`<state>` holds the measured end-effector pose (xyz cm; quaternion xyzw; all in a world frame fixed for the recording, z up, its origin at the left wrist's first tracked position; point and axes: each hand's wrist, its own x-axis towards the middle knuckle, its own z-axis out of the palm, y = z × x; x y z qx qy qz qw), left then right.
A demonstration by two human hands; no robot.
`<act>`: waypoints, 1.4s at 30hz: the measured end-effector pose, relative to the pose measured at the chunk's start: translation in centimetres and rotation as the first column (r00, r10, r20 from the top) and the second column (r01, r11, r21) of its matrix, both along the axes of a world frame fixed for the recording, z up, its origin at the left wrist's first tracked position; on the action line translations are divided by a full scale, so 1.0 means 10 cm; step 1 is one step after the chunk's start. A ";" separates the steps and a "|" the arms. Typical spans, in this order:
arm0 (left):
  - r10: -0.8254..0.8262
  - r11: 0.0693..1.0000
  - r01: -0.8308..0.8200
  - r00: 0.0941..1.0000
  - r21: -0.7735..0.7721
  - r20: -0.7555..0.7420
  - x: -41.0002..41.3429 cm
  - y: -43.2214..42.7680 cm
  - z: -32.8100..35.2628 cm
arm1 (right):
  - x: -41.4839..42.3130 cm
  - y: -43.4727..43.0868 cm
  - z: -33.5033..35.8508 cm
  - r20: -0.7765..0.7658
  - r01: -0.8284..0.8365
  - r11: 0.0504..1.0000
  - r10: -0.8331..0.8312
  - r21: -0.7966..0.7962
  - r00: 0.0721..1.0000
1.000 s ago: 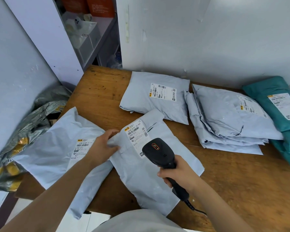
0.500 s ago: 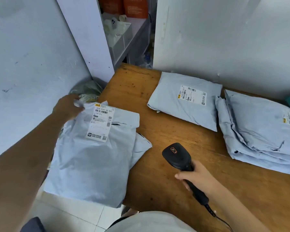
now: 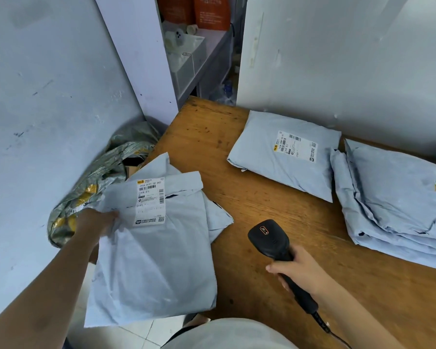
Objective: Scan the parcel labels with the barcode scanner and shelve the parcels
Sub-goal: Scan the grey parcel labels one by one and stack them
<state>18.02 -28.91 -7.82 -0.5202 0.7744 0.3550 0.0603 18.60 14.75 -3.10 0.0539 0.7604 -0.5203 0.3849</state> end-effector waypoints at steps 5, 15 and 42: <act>0.250 0.967 -0.245 0.965 0.066 -0.076 0.08 -0.27 -0.25 | -0.03 0.01 0.02 -0.032 0.009 1.000 -0.009 0.005 0.999; 0.185 0.977 -0.178 0.981 -0.114 0.056 0.03 0.04 -0.08 | -0.04 0.12 -0.01 -0.059 0.064 0.998 -0.065 -0.023 0.996; 0.162 0.569 -0.021 0.983 0.822 -0.087 -2.11 2.81 -0.08 | -0.08 0.84 0.25 -0.068 0.565 0.824 -0.567 -0.045 0.821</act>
